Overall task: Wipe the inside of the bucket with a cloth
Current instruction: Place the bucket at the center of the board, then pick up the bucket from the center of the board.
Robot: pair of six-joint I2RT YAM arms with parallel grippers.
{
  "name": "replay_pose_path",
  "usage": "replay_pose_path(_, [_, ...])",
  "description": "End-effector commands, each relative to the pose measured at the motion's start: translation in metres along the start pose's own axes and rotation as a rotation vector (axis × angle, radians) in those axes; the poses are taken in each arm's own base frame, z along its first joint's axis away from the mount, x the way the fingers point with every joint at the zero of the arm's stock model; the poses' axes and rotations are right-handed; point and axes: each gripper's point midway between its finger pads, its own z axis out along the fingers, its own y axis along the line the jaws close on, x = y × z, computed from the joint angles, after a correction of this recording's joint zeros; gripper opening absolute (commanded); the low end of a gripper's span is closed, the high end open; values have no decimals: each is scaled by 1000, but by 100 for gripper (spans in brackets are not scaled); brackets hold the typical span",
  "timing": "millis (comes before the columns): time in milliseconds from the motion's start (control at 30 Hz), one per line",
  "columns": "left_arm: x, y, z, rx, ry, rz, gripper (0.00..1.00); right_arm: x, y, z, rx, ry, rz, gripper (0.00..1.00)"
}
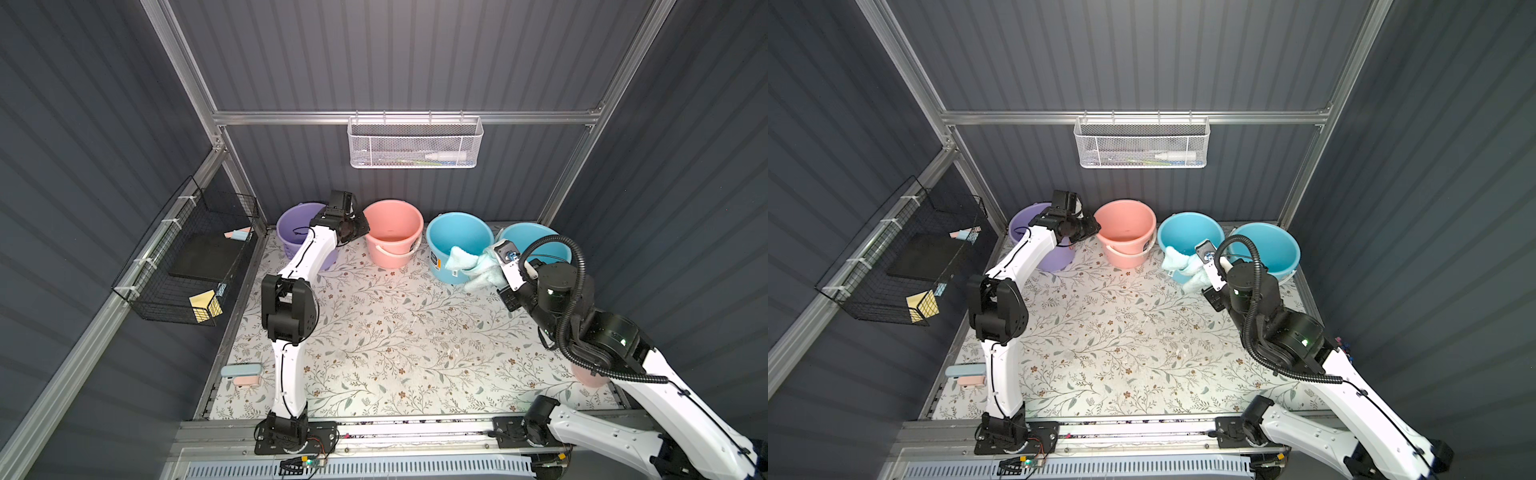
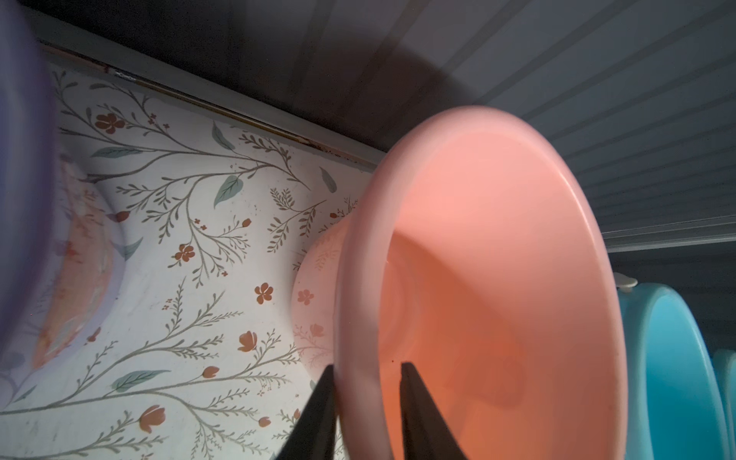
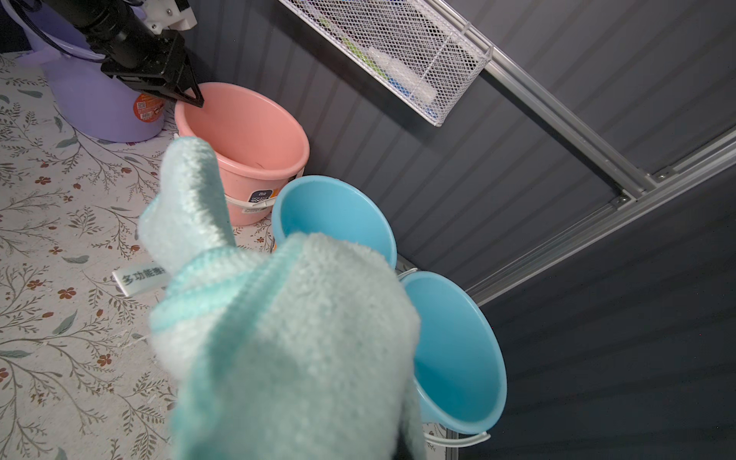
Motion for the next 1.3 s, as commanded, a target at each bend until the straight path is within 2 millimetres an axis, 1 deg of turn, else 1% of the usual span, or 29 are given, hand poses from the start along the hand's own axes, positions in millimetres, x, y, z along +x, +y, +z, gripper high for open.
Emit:
replay_pose_path(0, [-15, -18, -21, 30, -37, 19, 37, -12, -9, -5, 23, -34, 15, 0])
replay_pose_path(100, [-23, -21, -32, 18, -60, 21, 41, -13, -10, -5, 23, -38, 15, 0])
replay_pose_path(167, [-29, -23, -44, 6, -88, 21, 45, -13, -10, -6, 23, -39, 13, 0])
replay_pose_path(200, [-34, -23, -51, -3, -107, 18, 47, -13, -10, -6, 24, -39, 13, 0])
replay_pose_path(300, [-45, -27, -75, -13, -172, -6, 48, -14, -10, -5, 26, -41, 10, 0])
replay_pose_path(333, [-50, -26, -84, -20, -200, -24, 50, -14, -10, -5, 26, -42, 9, 0])
replay_pose_path(433, [-56, -23, -105, -35, -273, -107, 50, -14, -8, -3, 24, -42, 6, 0])
replay_pose_path(567, [-60, -6, -125, -90, -366, -254, 52, -14, -6, -1, 17, -41, 6, 0])
replay_pose_path(600, [-62, 2, -131, -122, -400, -294, 52, -14, -6, -1, 15, -40, 6, 0])
replay_pose_path(700, [-54, 30, -140, -237, -443, -447, 53, -15, -5, -1, 9, -44, 9, 0])
replay_pose_path(800, [-40, 54, -140, -354, -435, -573, 54, -15, -4, -1, 3, -48, 13, 0])
replay_pose_path(900, [-33, 69, -134, -437, -427, -632, 67, -16, -2, 0, -4, -50, 13, 0])
replay_pose_path(967, [-30, 79, -131, -482, -428, -680, 71, -16, -1, 0, -8, -52, 17, 0])
replay_pose_path(1133, [-29, 111, -117, -533, -408, -795, 73, -16, 0, -1, -14, -56, 24, 0])
replay_pose_path(1267, [-32, 138, -110, -570, -412, -858, 73, -13, -1, -2, -6, -54, 26, 0])
